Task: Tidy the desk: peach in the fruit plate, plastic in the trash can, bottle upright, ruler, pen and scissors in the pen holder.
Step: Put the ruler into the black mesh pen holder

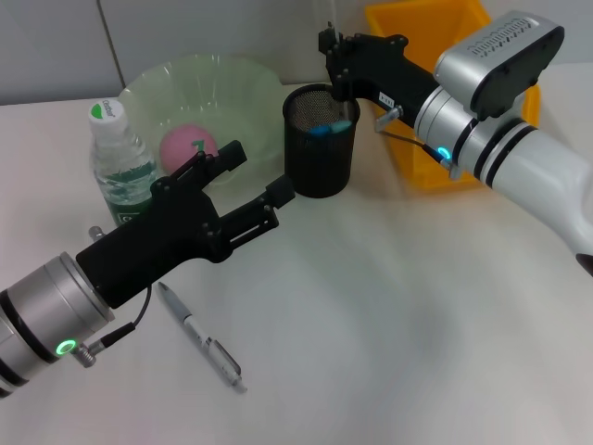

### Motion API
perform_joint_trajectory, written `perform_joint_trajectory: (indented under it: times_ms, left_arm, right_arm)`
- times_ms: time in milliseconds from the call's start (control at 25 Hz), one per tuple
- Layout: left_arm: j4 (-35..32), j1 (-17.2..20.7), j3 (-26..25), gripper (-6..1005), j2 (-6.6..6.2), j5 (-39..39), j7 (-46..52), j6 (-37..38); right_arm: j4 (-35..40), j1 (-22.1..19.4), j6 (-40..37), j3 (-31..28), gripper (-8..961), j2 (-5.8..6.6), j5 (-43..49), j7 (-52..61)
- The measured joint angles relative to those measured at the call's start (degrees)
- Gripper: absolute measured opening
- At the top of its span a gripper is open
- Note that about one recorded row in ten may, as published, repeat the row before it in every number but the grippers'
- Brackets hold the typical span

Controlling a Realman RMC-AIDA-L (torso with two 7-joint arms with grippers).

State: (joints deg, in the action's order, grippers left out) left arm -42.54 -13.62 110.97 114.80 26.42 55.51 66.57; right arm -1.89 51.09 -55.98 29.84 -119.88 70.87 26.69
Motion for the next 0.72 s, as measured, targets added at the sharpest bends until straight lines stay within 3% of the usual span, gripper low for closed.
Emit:
perform_joint_trajectory:
  times_ms: [720]
  left_arm:
    - [0.1,0.1,-0.1,855,-0.2,0.0,-0.3,0.3]
  right_arm:
    - [0.1,1.0,3.1,0.5,-2,0.0,0.4,-0.1]
